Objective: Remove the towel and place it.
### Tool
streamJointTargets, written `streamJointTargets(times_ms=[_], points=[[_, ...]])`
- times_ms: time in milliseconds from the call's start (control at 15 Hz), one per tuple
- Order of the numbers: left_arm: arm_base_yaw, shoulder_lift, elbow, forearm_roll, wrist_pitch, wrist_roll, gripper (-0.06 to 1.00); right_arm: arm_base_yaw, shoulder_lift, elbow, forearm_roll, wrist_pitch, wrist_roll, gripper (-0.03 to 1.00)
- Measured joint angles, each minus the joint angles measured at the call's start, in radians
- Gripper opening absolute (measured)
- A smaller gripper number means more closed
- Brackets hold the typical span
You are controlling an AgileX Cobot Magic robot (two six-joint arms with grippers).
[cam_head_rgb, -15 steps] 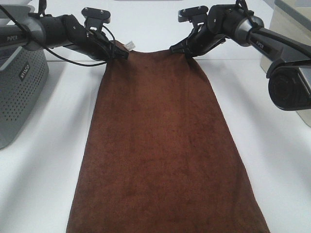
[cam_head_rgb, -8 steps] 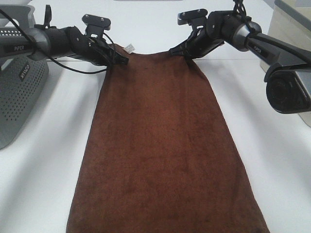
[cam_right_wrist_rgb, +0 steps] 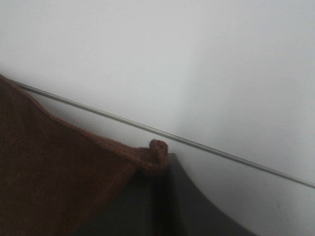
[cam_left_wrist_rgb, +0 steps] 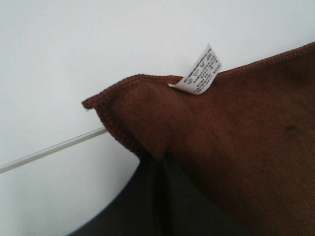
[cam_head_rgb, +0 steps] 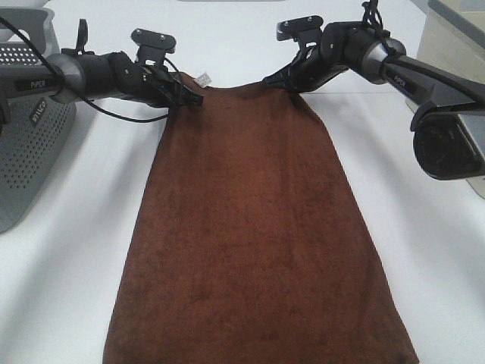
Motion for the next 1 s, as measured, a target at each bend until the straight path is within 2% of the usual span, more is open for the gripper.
streamJointTargets(times_ms=[133,200,267,400,467,533,667,1000], points=[[-0.002,0.0,0.0,0.0,-0.01,0.0,0.01,0.0,0.0,0.0,0.0,-0.007,0.0,0.05],[-0.002,0.0,0.0,0.0,-0.016,0.0,0.05,0.0,0.0,0.0,0.0,-0.011,0.0,0.1],[-0.002,0.0,0.0,-0.008,-0.02,0.0,0.19,-0.002,0.0,0.0,0.0,-0.026,0.0,0.25],[-0.002,0.0,0.0,-0.015,-0.021,0.0,0.37,-0.012,0.004,0.0,-0.002,-0.038,0.0,0.47],[-0.002,0.0,0.0,-0.015,-0.021,0.0,0.45,-0.025,0.011,0.0,-0.002,-0.043,0.0,0.56],[-0.002,0.0,0.0,-0.015,-0.026,0.0,0.5,-0.039,0.017,0.0,-0.004,-0.04,0.0,0.6],[-0.002,0.0,0.0,-0.016,-0.054,0.0,0.53,-0.062,0.021,0.0,-0.008,-0.06,0.0,0.63],[-0.002,0.0,0.0,-0.023,-0.076,-0.019,0.53,-0.069,0.021,0.0,-0.001,-0.116,0.0,0.64]])
